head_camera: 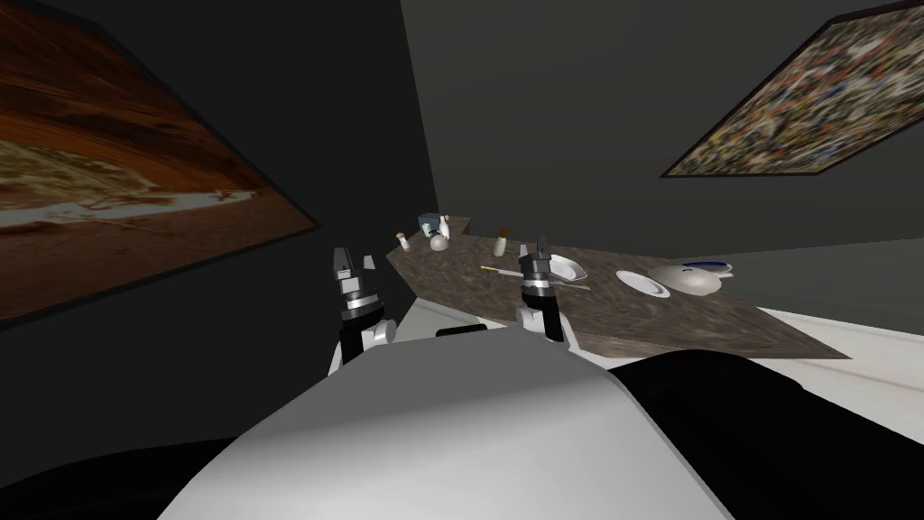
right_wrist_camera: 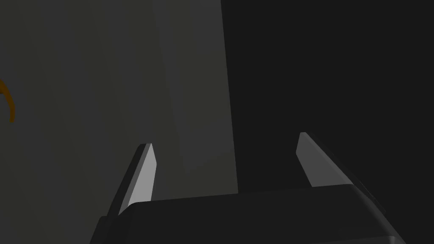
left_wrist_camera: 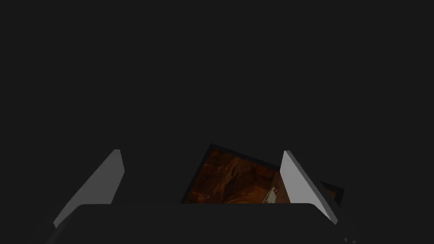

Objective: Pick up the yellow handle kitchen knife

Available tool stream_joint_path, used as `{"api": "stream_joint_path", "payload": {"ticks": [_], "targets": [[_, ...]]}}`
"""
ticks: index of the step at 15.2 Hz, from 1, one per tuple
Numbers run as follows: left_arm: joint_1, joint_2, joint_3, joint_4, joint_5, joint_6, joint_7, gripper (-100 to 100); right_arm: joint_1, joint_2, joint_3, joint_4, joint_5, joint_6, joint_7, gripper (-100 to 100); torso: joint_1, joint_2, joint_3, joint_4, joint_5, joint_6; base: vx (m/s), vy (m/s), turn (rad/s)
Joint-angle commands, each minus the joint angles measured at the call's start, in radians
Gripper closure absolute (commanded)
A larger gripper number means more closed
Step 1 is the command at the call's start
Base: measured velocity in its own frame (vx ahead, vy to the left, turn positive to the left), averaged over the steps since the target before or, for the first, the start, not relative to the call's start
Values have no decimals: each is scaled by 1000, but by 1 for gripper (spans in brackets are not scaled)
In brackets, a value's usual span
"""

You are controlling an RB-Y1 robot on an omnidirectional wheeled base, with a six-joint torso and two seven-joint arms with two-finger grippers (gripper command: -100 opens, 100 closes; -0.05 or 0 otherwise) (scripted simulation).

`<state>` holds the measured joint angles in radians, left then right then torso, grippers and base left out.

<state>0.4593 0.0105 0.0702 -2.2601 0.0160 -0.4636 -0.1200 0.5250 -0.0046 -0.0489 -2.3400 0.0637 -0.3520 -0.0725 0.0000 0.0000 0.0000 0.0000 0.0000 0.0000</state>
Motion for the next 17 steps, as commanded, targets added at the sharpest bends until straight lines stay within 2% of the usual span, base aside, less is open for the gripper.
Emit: {"api": "stream_joint_path", "payload": {"ticks": [1, 3, 4, 5, 6, 7, 8, 9, 10, 11, 14, 15, 16, 17], "targets": [[0, 0, 0, 0, 0, 0, 0, 0, 9, -42, 3, 4, 4, -4, 2, -100, 0, 0, 0, 0, 0, 0, -7, 11, 10], [0, 0, 0, 0, 0, 0, 0, 0, 18, -73, 6, 8, 9, -8, 4, -100, 1, 1, 0, 0, 0, 0, -16, 42, 17], [0, 0, 0, 0, 0, 0, 0, 0, 29, -106, 10, 14, 15, -13, 7, -100, 2, 1, 1, 0, 0, 0, -26, 55, 14], [0, 0, 0, 0, 0, 0, 0, 0, 29, -107, 10, 14, 15, -13, 7, -100, 3, 2, 1, 0, 1, 0, -28, 50, 9], [0, 0, 0, 0, 0, 0, 0, 0, 44, -143, 16, 20, 22, -20, 11, -100, 3, 2, 1, 0, 1, 0, -26, 55, 22], [0, 0, 0, 0, 0, 0, 0, 0, 44, -144, 16, 20, 22, -20, 11, -100, 4, 2, 1, 0, 1, 0, -26, 56, 17], [0, 0, 0, 0, 0, 0, 0, 0, 61, -179, 24, 29, 31, -27, 15, -100, 4, 2, 1, 0, 1, 0, -26, 66, 26], [0, 0, 0, 0, 0, 0, 0, 0, 61, -183, 24, 29, 31, -27, 15, -100, 4, 2, 1, 0, 1, 0, -25, 69, 20], [0, 0, 0, 0, 0, 0, 0, 0, 79, -219, 32, 39, 41, -36, 20, -100, 5, 2, 1, 0, 1, 0, -28, 85, 36], [0, 0, 0, 0, 0, 0, 0, 0, 79, -225, 32, 39, 41, -36, 20, -100, 5, 2, 1, 0, 1, 0, -31, 82, 27], [0, 0, 0, 0, 0, 0, 0, 0, 121, -301, 54, 65, 65, -54, 31, -100, 6, 3, 2, 1, 1, 0, -38, 85, 38], [0, 0, 0, 0, 0, 0, 0, 0, 121, -316, 54, 65, 65, -54, 31, -100, 6, 3, 2, 1, 1, 0, -38, 83, 40], [0, 0, 0, 0, 0, 0, 0, 0, 142, -344, 66, 81, 78, -64, 38, -100, 6, 3, 2, 1, 1, 0, -30, 95, 74], [0, 0, 0, 0, 0, 0, 0, 0, 142, -363, 66, 81, 78, -64, 38, -100, 7, 3, 2, 1, 1, 0, -22, 92, 46]]}}
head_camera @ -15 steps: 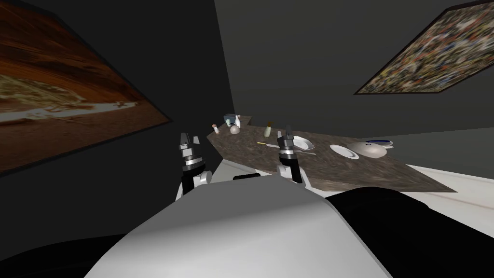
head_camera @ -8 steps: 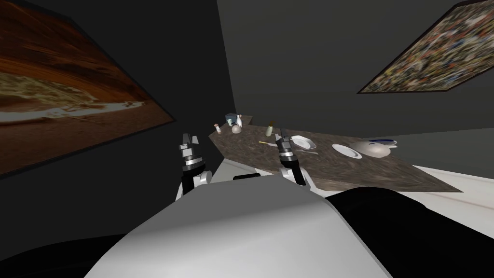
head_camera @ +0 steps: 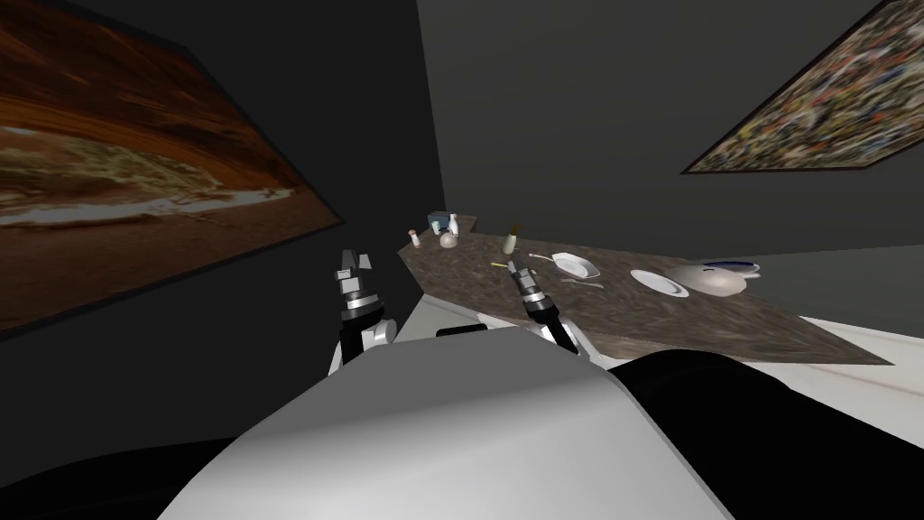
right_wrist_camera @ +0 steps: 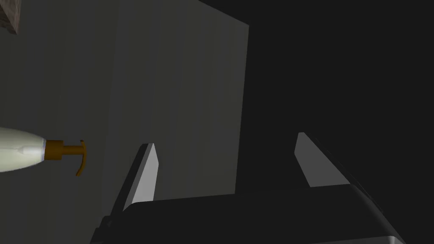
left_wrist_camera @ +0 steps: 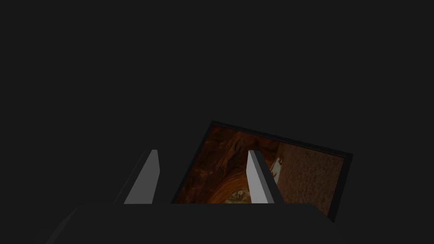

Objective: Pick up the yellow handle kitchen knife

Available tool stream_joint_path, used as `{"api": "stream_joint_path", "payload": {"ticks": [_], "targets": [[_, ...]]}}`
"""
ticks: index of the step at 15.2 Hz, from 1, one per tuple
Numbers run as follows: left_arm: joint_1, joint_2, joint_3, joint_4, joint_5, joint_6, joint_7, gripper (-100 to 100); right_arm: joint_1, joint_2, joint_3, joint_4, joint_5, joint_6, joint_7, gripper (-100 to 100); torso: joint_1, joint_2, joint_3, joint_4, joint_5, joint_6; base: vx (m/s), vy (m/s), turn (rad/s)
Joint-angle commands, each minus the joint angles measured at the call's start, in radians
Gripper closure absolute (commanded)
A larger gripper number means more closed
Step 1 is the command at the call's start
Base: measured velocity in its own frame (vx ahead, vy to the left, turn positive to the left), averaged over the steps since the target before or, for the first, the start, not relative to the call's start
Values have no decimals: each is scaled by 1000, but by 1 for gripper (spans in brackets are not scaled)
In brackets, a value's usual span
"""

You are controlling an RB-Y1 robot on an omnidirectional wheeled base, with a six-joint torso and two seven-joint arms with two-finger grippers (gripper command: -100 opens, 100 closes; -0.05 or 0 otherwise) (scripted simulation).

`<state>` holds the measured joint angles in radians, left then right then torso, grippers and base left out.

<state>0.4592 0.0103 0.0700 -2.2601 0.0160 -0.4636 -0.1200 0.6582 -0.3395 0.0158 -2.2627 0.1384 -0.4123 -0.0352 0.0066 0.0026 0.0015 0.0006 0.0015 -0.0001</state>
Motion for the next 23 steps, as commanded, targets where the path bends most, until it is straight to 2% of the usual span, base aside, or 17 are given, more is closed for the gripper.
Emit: {"api": "stream_joint_path", "payload": {"ticks": [1, 2, 4, 7, 9, 10, 11, 12, 13, 15, 16, 18, 19, 21, 22, 23], "targets": [[0, 0, 0, 0, 0, 0, 0, 0, 9, -31, 1, 4, 3, -4, 1, -100, 0, 0, 0, 0, 0, 0, -9, 60, 0], [0, 0, 0, 0, 0, 0, 0, 0, 31, -66, 15, 22, 18, -14, 8, -100, -1, -1, 0, 0, 0, 0, -5, 64, 50], [0, 0, 0, 0, 0, 0, 0, 0, 31, -83, 15, 22, 18, -14, 8, -100, -2, -1, -1, 0, 0, 0, -4, 60, 38], [0, 0, 0, 0, 0, 0, 0, 0, 74, -162, 46, 64, 48, -33, 23, -100, -2, -2, -1, 0, -1, 0, 0, 69, 71], [0, 0, 0, 0, 0, 0, 0, 0, 74, -197, 46, 64, 48, -33, 23, -100, -1, -2, -1, -1, 0, 0, -1, 77, 46], [0, 0, 0, 0, 0, 0, 0, 0, 94, -229, 64, 88, 65, -42, 32, -100, -2, -2, -1, 0, 0, 0, 0, 69, 75], [0, 0, 0, 0, 0, 0, 0, 0, 94, -251, 64, 88, 65, -42, 32, -100, -2, -2, -1, -1, 0, 0, -1, 69, 78], [0, 0, 0, 0, 0, 0, 0, 0, 94, -258, 64, 88, 65, -42, 32, -100, -2, -2, -1, -1, 0, 0, 2, 51, 25], [0, 0, 0, 0, 0, 0, 0, 0, 113, -292, 82, 114, 81, -51, 40, -100, -2, -2, -1, 0, 0, 0, 16, 67, 89], [0, 0, 0, 0, 0, 0, 0, 0, 113, -322, 82, 114, 81, -51, 40, -100, -2, -3, -2, -1, 0, 0, 20, 63, 54], [0, 0, 0, 0, 0, 0, 0, 0, 131, -352, 102, 141, 98, -59, 49, -100, -3, -4, -2, -1, 0, 0, 26, 57, 67], [0, 0, 0, 0, 0, 0, 0, 0, 131, -388, 102, 141, 98, -59, 49, -100, -3, -4, -2, -1, -1, 0, 23, 48, 66], [0, 0, 0, 0, 0, 0, 0, 0, 148, -415, 122, 170, 116, -67, 58, -100, -4, -4, -2, -1, -1, 0, 12, 54, 105], [0, 0, 0, 0, 0, 0, 0, 0, 148, -456, 122, 170, 116, -67, 58, -100, -3, -4, -2, -1, -1, 0, 22, 54, 71], [0, 0, 0, 0, 0, 0, 0, 0, 163, -480, 143, 200, 133, -74, 67, -100, -3, -4, -2, -1, -1, 0, 40, 58, 93], [0, 0, 0, 0, 0, 0, 0, 0, 163, -503, 143, 200, 133, -74, 67, -100, -3, -5, -3, -1, -1, 0, 45, 60, 105]]}}
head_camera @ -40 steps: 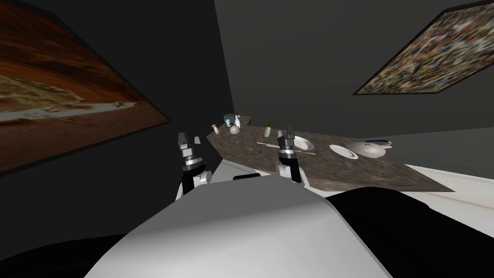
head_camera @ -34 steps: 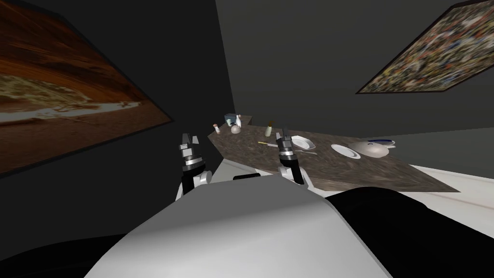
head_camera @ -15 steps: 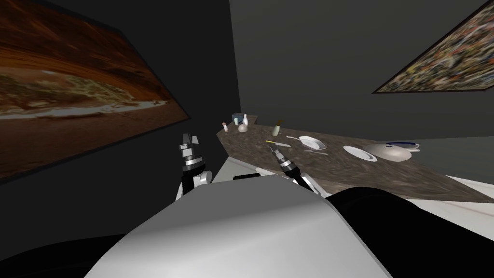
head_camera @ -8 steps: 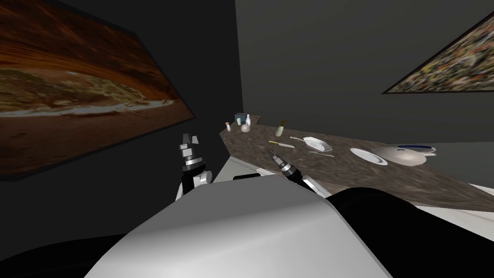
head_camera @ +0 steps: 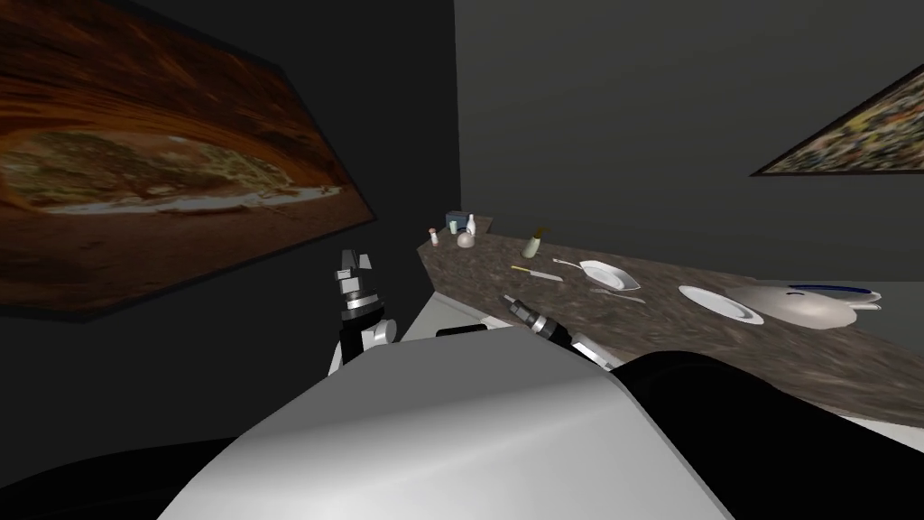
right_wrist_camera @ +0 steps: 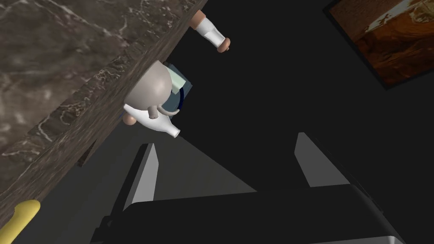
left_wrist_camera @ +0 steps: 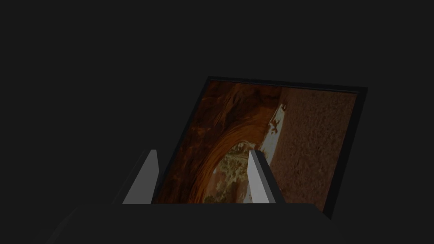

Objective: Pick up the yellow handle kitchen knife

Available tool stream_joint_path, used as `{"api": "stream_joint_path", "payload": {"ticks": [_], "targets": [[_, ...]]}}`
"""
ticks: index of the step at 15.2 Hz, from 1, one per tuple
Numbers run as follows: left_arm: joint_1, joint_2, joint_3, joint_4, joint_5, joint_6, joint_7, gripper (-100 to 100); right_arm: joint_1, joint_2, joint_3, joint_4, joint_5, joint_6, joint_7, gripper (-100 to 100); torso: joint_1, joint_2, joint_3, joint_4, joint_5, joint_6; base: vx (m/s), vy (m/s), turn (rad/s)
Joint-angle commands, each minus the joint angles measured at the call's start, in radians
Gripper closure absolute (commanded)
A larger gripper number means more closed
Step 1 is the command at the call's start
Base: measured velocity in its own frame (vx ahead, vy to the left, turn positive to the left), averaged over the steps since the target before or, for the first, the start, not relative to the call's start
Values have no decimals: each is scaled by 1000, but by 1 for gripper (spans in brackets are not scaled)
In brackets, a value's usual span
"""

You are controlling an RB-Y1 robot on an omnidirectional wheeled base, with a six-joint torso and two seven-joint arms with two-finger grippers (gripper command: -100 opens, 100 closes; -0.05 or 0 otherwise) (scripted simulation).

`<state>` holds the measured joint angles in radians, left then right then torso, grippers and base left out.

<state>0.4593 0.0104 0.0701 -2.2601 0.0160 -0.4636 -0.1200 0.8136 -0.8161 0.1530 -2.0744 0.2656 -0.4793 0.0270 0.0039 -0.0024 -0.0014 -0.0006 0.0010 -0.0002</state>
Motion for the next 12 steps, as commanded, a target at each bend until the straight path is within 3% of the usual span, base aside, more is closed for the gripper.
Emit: {"api": "stream_joint_path", "payload": {"ticks": [1, 2, 4, 5, 7, 8, 11, 12], "targets": [[0, 0, 0, 0, 0, 0, 0, 0, 8, -48, 6, 12, 6, -7, 5, -100, 0, 0, 0, 0, 0, 0, 27, 36, 25], [0, 0, 0, 0, 0, 0, 0, 0, 22, -72, 28, 43, 23, -13, 14, -100, -1, 0, 0, 0, 0, 0, 35, 40, 91], [0, 0, 0, 0, 0, 0, 0, 0, 22, -117, 28, 43, 23, -13, 14, -100, -1, 0, 0, 0, 0, 0, 35, 38, 72], [0, 0, 0, 0, 0, 0, 0, 0, 35, -144, 51, 75, 41, -19, 24, -100, -2, 0, 0, 0, 0, 0, 47, 42, 111], [0, 0, 0, 0, 0, 0, 0, 0, 35, -186, 51, 75, 41, -19, 24, -100, -1, -1, -1, 0, 0, 0, 49, 36, 77], [0, 0, 0, 0, 0, 0, 0, 0, 46, -211, 74, 108, 58, -24, 33, -100, -2, -1, 0, 0, 0, 0, 43, 38, 104], [0, 0, 0, 0, 0, 0, 0, 0, 46, -255, 74, 108, 58, -24, 33, -100, -2, 0, 0, 0, 0, 0, 36, 23, 48], [0, 0, 0, 0, 0, 0, 0, 0, 56, -291, 97, 141, 75, -29, 43, -100, -3, 0, 0, 0, -1, 0, 30, 19, 101]]}}
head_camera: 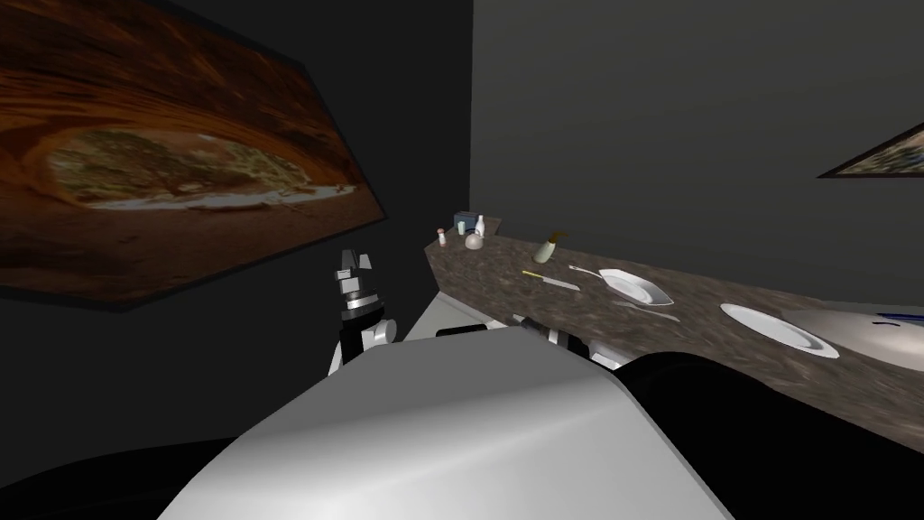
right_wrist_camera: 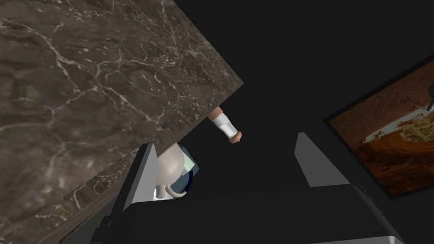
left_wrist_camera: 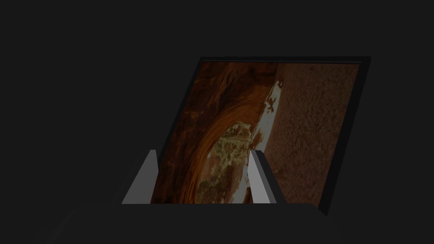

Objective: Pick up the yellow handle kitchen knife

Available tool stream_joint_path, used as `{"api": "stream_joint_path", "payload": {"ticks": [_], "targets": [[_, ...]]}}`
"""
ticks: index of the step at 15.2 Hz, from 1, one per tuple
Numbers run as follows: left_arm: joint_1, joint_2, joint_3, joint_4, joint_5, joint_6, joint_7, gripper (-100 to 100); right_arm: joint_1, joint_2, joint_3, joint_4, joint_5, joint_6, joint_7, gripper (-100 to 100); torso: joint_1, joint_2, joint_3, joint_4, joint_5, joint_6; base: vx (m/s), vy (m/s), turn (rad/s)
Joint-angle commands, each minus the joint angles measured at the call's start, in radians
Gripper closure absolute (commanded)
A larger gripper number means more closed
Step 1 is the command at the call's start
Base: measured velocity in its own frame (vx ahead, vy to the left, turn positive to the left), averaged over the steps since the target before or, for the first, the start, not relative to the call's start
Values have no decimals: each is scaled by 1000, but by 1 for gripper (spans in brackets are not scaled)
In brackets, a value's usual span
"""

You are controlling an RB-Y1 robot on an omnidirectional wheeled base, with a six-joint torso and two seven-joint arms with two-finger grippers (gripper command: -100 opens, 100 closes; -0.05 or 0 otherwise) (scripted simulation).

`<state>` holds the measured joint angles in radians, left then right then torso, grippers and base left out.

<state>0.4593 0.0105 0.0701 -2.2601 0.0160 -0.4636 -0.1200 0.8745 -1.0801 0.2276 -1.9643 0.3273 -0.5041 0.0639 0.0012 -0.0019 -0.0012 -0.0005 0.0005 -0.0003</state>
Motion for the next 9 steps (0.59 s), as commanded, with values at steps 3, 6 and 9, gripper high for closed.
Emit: {"api": "stream_joint_path", "payload": {"ticks": [3, 6, 9], "targets": [[0, 0, 0, 0, 0, 0, 0, 0, 4, -90, 46, 65, 30, -8, 15, -100, 0, -1, 0, 0, 0, 0, 43, 26, 91], [0, 0, 0, 0, 0, 0, 0, 0, 11, -157, 69, 99, 46, -11, 24, -100, 0, -1, -1, 0, 0, 0, 54, 26, 78], [0, 0, 0, 0, 0, 0, 0, 0, 16, -219, 92, 132, 62, -14, 33, -100, 0, -2, -1, 0, 0, 0, 49, 24, 88]]}}
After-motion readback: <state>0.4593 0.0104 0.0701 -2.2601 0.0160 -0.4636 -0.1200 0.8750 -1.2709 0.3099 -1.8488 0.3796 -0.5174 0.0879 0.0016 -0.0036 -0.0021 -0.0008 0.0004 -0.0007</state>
